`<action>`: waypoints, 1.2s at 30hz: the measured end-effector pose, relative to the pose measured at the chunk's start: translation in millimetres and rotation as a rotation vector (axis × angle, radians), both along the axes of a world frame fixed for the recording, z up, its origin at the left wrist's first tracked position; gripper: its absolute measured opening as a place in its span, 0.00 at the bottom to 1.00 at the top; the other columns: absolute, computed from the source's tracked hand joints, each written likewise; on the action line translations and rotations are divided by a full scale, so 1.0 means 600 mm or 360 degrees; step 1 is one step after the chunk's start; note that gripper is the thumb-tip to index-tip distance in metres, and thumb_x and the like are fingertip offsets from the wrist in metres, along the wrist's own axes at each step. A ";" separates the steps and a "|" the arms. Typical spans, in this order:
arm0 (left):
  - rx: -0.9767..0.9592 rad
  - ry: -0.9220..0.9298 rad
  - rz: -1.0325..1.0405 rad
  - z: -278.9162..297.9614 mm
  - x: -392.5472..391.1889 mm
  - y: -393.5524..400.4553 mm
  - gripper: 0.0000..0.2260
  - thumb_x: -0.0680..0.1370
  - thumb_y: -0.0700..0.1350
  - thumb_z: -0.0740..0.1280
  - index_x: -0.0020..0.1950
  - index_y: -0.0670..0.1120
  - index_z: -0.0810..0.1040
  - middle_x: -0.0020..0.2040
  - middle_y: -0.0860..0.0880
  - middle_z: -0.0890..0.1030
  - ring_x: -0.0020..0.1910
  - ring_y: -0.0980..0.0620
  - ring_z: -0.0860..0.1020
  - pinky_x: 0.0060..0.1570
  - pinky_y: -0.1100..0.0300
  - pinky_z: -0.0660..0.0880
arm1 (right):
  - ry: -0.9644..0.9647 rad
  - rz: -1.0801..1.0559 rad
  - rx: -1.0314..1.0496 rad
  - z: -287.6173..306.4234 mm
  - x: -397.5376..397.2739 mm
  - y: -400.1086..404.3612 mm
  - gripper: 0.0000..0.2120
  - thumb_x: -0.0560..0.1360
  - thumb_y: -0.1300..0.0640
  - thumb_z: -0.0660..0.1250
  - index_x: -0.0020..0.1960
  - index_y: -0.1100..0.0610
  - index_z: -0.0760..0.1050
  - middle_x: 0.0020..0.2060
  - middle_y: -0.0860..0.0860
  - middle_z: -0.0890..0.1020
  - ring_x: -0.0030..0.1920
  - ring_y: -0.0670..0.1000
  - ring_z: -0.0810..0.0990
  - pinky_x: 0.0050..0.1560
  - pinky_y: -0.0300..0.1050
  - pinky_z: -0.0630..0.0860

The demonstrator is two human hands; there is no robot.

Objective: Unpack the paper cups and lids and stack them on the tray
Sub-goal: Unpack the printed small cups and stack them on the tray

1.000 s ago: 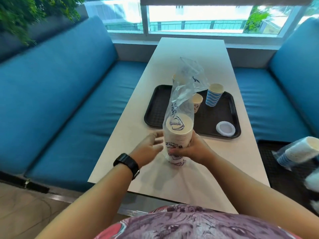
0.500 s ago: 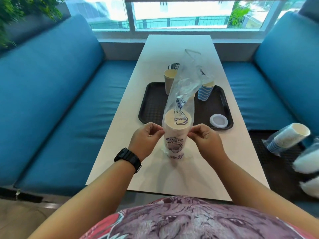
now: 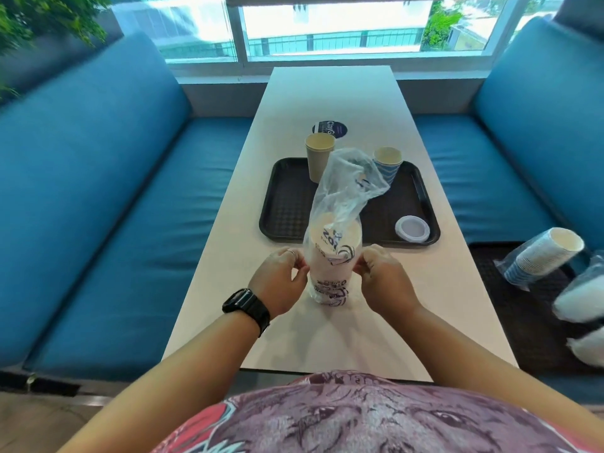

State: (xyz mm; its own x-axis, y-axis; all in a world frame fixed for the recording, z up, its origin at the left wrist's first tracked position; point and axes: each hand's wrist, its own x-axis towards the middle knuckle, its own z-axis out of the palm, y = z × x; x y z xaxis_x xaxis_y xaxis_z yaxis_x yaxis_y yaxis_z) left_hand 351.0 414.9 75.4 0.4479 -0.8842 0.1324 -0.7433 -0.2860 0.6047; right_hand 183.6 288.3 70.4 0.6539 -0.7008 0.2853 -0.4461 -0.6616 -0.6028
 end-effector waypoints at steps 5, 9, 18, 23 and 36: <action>0.0077 -0.0002 0.0021 -0.013 -0.002 -0.007 0.03 0.78 0.41 0.66 0.48 0.43 0.79 0.45 0.48 0.79 0.48 0.47 0.76 0.53 0.53 0.73 | 0.0125 -0.0005 -0.0089 -0.018 0.004 -0.003 0.07 0.71 0.67 0.67 0.38 0.57 0.75 0.38 0.53 0.80 0.38 0.61 0.78 0.41 0.54 0.76; 0.0160 0.0003 -0.0002 -0.014 0.002 -0.009 0.04 0.78 0.42 0.65 0.48 0.44 0.79 0.45 0.50 0.79 0.48 0.48 0.76 0.53 0.51 0.74 | 0.0189 0.0008 -0.0143 -0.019 0.005 -0.007 0.07 0.70 0.67 0.69 0.38 0.57 0.75 0.36 0.52 0.80 0.37 0.61 0.78 0.39 0.50 0.71; 0.0332 0.0237 0.0025 -0.001 0.021 0.002 0.11 0.78 0.43 0.66 0.61 0.49 0.75 0.56 0.56 0.71 0.55 0.57 0.75 0.58 0.61 0.71 | 0.0123 0.0103 0.0318 0.004 -0.016 -0.023 0.05 0.75 0.63 0.67 0.49 0.55 0.79 0.45 0.46 0.76 0.46 0.48 0.76 0.48 0.41 0.68; 0.0447 0.0074 -0.0028 -0.012 0.006 -0.010 0.04 0.76 0.46 0.69 0.44 0.53 0.75 0.47 0.54 0.74 0.53 0.49 0.77 0.56 0.54 0.74 | 0.0306 0.0101 0.0301 -0.008 -0.005 -0.018 0.02 0.75 0.59 0.69 0.44 0.58 0.78 0.42 0.50 0.77 0.47 0.55 0.77 0.51 0.51 0.73; 0.0733 -0.0454 0.0017 -0.069 -0.021 -0.021 0.12 0.75 0.54 0.67 0.55 0.51 0.81 0.54 0.50 0.79 0.59 0.45 0.73 0.56 0.54 0.66 | 0.0604 0.0220 -0.0164 -0.064 0.000 0.008 0.11 0.68 0.52 0.55 0.35 0.55 0.75 0.33 0.52 0.78 0.37 0.60 0.77 0.40 0.50 0.71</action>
State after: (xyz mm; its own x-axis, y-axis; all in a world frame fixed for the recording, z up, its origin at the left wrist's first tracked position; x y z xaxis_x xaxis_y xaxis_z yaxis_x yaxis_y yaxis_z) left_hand 338.6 402.3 34.3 0.4604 -0.8750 -0.1498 -0.8552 -0.4824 0.1896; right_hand 183.5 292.9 31.7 0.8122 -0.5791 0.0700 -0.5263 -0.7793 -0.3401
